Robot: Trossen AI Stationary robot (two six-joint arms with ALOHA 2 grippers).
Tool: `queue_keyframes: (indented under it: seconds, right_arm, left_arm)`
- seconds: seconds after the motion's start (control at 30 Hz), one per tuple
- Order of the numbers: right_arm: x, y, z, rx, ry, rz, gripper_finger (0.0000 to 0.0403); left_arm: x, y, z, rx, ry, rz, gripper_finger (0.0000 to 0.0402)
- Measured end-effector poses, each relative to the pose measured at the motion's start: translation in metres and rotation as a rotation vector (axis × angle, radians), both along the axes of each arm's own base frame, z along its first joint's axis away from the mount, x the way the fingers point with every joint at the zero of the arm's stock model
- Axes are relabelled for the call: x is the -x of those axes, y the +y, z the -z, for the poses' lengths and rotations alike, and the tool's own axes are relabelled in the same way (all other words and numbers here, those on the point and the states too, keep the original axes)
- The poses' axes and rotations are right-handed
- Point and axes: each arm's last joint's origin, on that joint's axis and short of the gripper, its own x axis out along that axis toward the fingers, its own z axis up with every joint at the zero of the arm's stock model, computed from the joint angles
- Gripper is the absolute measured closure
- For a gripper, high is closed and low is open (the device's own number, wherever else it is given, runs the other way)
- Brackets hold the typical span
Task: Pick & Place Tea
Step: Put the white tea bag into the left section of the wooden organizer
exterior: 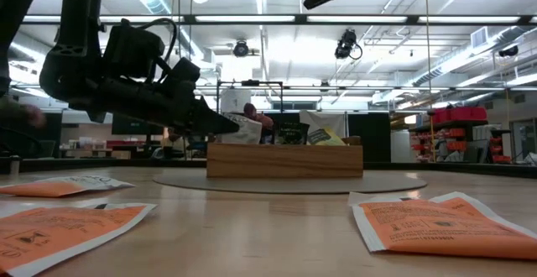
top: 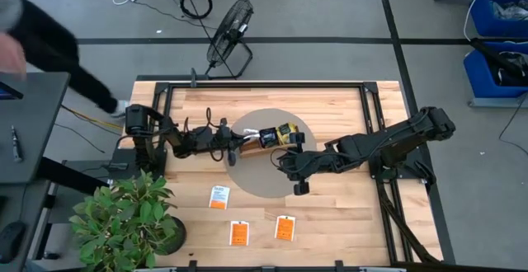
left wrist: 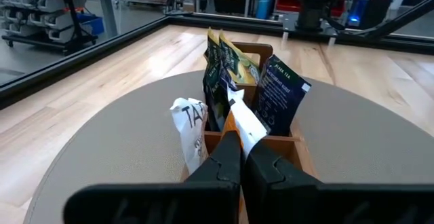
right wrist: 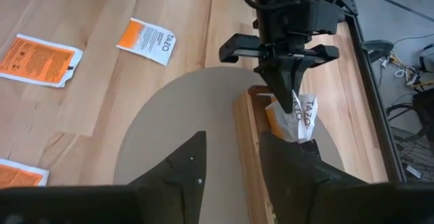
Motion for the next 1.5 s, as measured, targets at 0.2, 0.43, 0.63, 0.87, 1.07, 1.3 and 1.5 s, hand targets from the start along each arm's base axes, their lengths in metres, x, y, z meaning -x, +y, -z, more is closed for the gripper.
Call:
queue_keyframes:
  seconds: [0.2, 0.43, 0.63, 0.87, 1.07, 1.3, 1.5]
  right_arm:
    - [0.000, 0.000, 0.000, -0.003, 0.007, -0.006, 0.0259]
    - [0.000, 0.000, 0.000, -0.004, 0.006, -0.005, 0.0259]
    - [0.001, 0.000, 0.001, -0.010, 0.009, 0.002, 0.0259]
    - [0.001, 0.000, 0.001, -0.010, 0.010, 0.002, 0.0259]
    - [0.001, 0.000, 0.001, -0.017, 0.016, 0.011, 0.0259]
    - [0.005, 0.007, 0.006, -0.010, 0.034, -0.008, 0.0259]
    - [0.012, 0.021, 0.031, -0.016, 0.058, -0.046, 0.0259]
  left_arm:
    - [-0.001, -0.003, 0.000, -0.001, -0.003, 0.012, 0.0379]
    - [-0.001, -0.002, -0.001, 0.009, -0.011, -0.007, 0.0310]
    - [-0.001, -0.002, -0.001, 0.009, -0.014, -0.008, 0.0265]
    - [-0.001, -0.002, -0.008, -0.021, -0.039, -0.005, 0.0256]
    - [0.001, -0.001, -0.024, -0.097, -0.076, -0.054, 0.0257]
    - [0.008, -0.012, -0.038, -0.020, -0.132, -0.005, 0.0259]
    - [0.011, -0.039, -0.038, 0.021, 0.007, 0.115, 0.0269]
